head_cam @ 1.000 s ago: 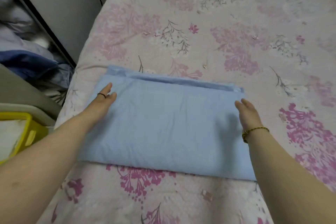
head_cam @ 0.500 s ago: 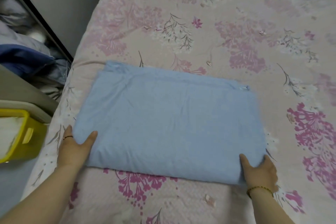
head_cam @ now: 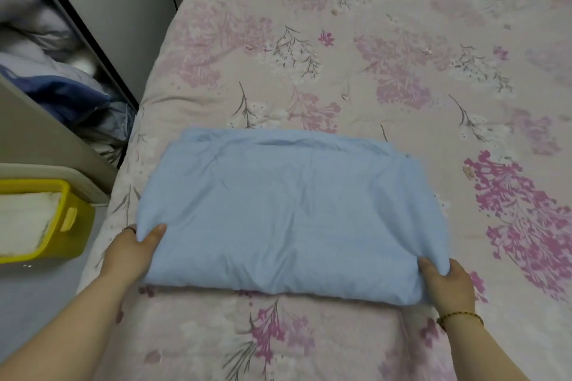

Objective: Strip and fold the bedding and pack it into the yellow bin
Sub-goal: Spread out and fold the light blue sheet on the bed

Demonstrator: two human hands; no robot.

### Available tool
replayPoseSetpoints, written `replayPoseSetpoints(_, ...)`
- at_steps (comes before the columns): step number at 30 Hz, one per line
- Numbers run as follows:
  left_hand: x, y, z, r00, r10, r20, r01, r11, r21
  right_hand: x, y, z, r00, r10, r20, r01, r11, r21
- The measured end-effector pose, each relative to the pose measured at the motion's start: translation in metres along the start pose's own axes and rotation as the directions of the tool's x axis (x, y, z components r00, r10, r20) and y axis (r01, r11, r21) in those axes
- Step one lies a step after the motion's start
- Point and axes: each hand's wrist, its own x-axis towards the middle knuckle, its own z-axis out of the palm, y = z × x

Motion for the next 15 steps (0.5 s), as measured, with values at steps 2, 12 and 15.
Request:
replayPoseSetpoints(2,-0.022,-0.023,-0.006,0.999,-0.036,0.017,0.036,0.999,-0.006,-0.019,0.020,-0.010,1.000,0.016,0.014,-0.016,1.000,-0.026)
replayPoseSetpoints(12,-0.037,-0.066,-0.014,0.991,-0.118,-0.062,0.126,0.982,0.142,-0.049,0.056,-0.013,0.981,0.042,-0.190,-0.119,0.904,-0.411)
replayPoseSetpoints(15,-0.008,-0.029,-0.001,0.969,0.208,-0.136,-0.151,0.927,0.343,-0.020,0.023,0.004,0.984,-0.163,-0.067,0.100,0.832,-0.546)
